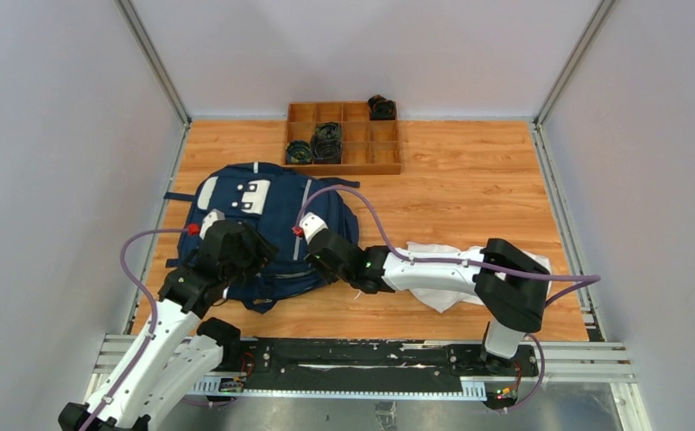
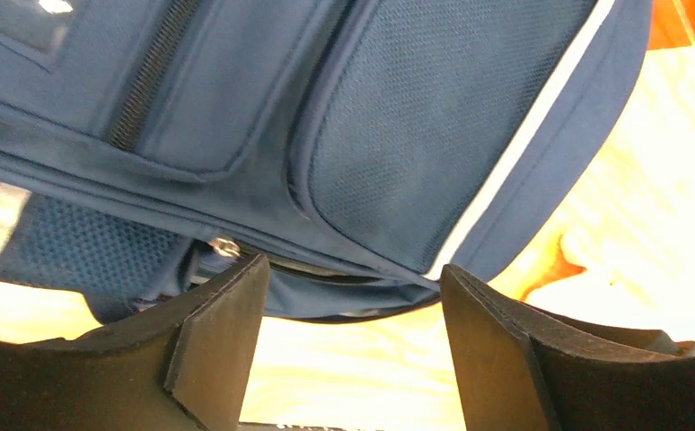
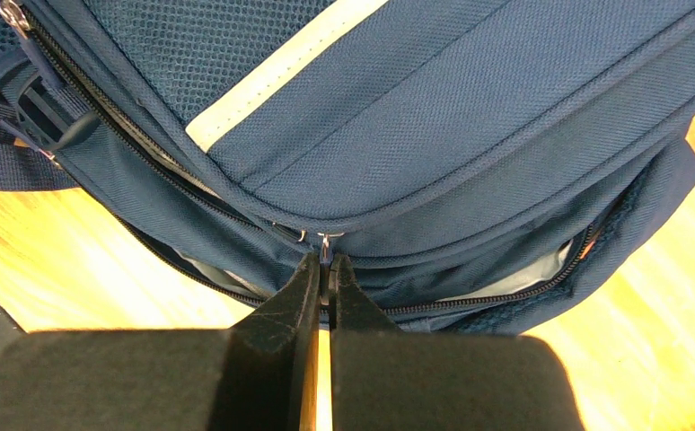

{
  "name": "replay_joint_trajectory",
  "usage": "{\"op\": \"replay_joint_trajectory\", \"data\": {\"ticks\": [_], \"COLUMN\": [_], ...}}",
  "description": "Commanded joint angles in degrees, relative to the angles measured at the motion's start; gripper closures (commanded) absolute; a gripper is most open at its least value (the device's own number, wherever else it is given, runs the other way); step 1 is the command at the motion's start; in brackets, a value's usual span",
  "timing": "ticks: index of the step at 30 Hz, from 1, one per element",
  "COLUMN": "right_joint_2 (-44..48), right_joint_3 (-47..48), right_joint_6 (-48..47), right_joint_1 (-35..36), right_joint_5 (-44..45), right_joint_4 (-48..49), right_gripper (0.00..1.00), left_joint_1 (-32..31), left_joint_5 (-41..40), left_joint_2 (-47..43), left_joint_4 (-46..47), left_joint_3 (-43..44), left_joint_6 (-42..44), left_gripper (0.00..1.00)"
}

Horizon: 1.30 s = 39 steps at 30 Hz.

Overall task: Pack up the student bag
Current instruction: Zip the student bag at the center of the board.

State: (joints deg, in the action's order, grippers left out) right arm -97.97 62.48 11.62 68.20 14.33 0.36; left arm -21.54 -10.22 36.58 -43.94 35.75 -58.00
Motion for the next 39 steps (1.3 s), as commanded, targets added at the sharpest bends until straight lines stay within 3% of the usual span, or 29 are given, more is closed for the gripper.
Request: {"op": "replay_joint_trajectory", "data": {"ticks": [1, 8, 15, 17, 19, 20, 25, 30, 39], "right_joint_2": [1.34, 3.14, 4.19, 4.76, 5.53, 6.11, 9.01, 9.28, 3.24], "right_joint_3": [1.67, 2.30, 2.43, 1.82, 0.97, 0.38, -2.84, -3.74, 0.02], "right_joint_6": [1.79, 1.78, 1.85, 1.60, 1.16, 0.78, -2.32, -2.43, -3.18], "right_joint_1": [-0.38, -0.20, 0.23, 0.35, 0.28, 0.08, -1.37, -4.91, -15.71], "right_joint_5": [-2.71, -4.87, -5.96, -5.68, -4.28, -4.23, -6.29, -6.21, -9.37], "right_joint_4": [-1.52, -2.38, -3.21, -3.60, -4.22, -4.61, -5.35, -5.57, -4.55], "right_gripper": [1.00, 1.00, 1.00, 1.00, 1.00, 1.00, 1.00, 1.00, 1.00], "left_joint_1": [-2.84, -4.02, -4.04, -4.04, -3.99, -3.91, -2.67, 2.85, 3.26], "left_joint_5": [1.32, 3.36, 2.94, 0.76, -3.51, -5.60, -11.41, -9.33, -9.44], "left_joint_2": [-1.63, 2.14, 3.98, 3.92, 2.87, 2.17, -2.04, -2.88, -4.38], "left_joint_4": [2.84, 9.11, 13.95, 12.65, 8.82, 6.93, 0.89, -4.42, -6.39], "left_joint_3": [-1.54, -4.89, -6.65, -6.28, -4.71, -3.78, 0.53, 2.50, 2.86], "left_joint_6": [-5.48, -7.58, -8.97, -8.82, -8.45, -7.73, -1.27, 4.69, 5.61], "left_gripper": [0.21, 0.20, 0.38, 0.53, 0.92, 1.00, 1.00, 1.00, 1.00]}}
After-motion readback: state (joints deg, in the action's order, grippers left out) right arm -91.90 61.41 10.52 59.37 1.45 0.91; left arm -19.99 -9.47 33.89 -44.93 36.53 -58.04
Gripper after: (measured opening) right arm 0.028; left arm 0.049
